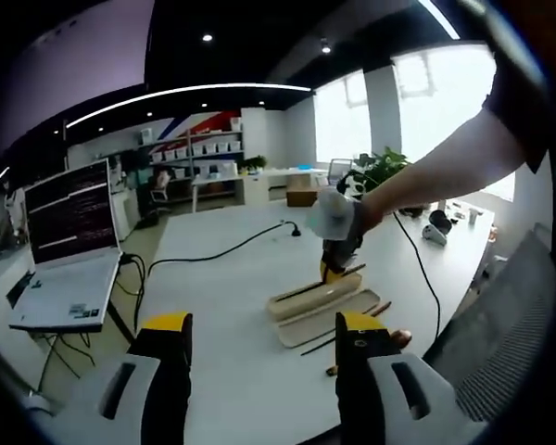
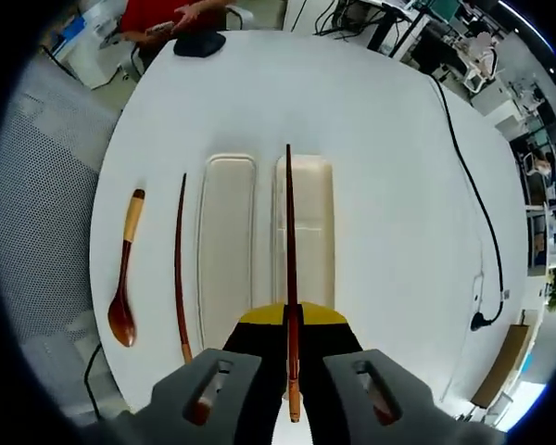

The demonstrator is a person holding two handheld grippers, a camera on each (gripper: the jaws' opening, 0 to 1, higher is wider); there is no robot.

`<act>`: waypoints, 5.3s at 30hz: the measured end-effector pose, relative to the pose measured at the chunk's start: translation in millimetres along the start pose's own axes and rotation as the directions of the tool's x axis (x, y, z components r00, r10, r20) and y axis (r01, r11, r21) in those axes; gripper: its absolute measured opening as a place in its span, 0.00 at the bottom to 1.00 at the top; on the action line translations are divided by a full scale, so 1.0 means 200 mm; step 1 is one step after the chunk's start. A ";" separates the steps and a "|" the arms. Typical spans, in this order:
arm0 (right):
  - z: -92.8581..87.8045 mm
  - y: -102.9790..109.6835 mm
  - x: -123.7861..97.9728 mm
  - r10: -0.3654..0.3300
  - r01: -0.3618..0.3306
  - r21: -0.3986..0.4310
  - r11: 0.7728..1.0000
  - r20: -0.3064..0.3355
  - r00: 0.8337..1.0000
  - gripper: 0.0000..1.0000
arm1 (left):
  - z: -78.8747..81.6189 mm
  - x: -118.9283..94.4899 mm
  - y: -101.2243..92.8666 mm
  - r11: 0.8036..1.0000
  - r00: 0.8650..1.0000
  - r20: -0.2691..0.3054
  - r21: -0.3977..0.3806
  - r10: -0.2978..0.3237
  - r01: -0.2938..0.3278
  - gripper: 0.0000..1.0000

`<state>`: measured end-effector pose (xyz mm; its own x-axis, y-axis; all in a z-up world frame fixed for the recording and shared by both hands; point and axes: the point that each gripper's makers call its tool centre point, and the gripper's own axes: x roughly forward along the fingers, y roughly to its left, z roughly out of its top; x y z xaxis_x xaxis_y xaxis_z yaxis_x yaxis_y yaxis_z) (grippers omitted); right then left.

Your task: Arrange the utensils inside the cutlery case until each visible utensil rests in its matching compartment.

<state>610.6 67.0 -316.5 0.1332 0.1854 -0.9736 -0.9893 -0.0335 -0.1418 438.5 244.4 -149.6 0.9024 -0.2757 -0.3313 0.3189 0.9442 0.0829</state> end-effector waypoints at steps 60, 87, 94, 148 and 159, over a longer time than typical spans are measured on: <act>0.00 -0.10 0.00 -0.107 0.099 0.061 0.993 0.132 0.986 0.24 | 0.01 0.01 0.02 1.000 1.000 -0.003 -0.011 0.028 -0.028 0.62; -0.04 -0.10 -0.42 -0.411 0.345 0.242 0.907 0.325 0.852 0.31 | 0.02 0.00 0.01 0.999 1.000 0.013 0.028 0.016 -0.016 0.62; -0.08 -0.07 -0.44 -0.396 0.319 0.262 0.911 0.331 0.857 0.32 | 0.03 0.00 0.01 0.999 1.000 0.015 0.031 0.013 -0.014 0.62; -0.01 0.52 -0.01 0.091 -0.095 0.012 0.995 0.193 0.977 0.23 | 0.02 -0.01 0.01 0.998 1.000 0.010 0.048 0.028 -0.028 0.57; 0.02 0.54 0.05 0.112 -0.114 0.004 0.993 0.169 0.979 0.20 | 0.03 -0.02 0.01 0.998 1.000 0.021 0.057 0.023 -0.024 0.56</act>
<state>504.8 68.4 -341.3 0.0095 0.3440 -0.9389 -0.9983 -0.0509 -0.0287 437.7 245.8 -142.1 0.9154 -0.2574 -0.3095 0.3128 0.9388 0.1441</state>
